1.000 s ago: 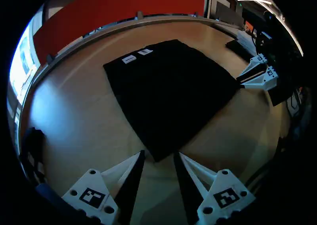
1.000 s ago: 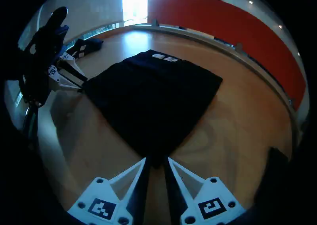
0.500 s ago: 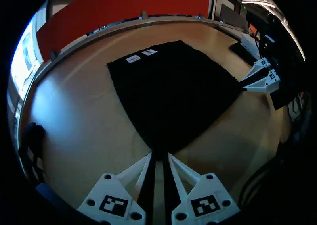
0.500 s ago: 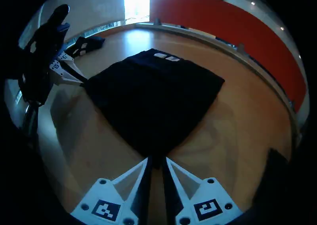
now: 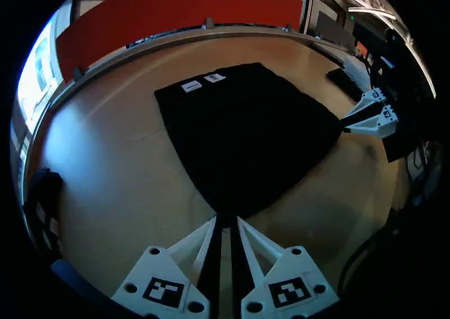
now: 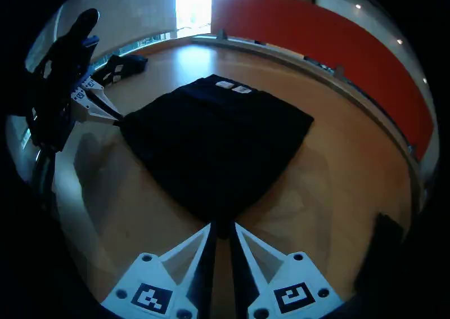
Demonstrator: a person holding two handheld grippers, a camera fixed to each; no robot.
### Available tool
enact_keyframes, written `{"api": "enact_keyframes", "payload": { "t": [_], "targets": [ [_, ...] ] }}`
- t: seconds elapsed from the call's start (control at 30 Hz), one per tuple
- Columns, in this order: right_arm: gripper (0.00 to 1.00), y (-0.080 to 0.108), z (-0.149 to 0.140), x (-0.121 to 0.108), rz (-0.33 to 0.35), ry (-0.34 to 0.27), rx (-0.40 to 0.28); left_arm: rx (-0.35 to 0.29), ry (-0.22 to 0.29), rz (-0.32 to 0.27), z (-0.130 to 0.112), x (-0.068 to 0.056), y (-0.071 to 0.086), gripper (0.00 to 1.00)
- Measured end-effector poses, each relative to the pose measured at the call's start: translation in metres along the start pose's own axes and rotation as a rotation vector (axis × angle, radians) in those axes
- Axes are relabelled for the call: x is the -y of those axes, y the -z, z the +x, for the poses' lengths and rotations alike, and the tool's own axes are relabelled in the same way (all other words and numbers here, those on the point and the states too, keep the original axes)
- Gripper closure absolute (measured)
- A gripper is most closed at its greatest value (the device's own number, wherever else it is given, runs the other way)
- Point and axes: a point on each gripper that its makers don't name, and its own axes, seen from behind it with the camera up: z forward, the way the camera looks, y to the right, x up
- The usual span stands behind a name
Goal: Fold towel
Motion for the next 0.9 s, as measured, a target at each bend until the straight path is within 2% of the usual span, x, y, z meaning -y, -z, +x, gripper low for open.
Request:
{"api": "enact_keyframes", "payload": {
  "t": [0.4, 0.67, 0.9],
  "targets": [
    [0.84, 0.030, 0.021, 0.001, -0.005, 0.021, -0.032, -0.013, 0.040, -0.011, 0.015, -0.003, 0.029, 0.90],
    [0.84, 0.061, 0.040, 0.008, 0.015, 0.044, -0.047, -0.016, 0.074, -0.028, 0.025, -0.010, 0.059, 0.90],
    [0.85, 0.084, 0.052, 0.013, 0.041, 0.060, -0.044, -0.013, 0.078, -0.042, 0.029, -0.017, 0.083, 0.90]
  ]
}}
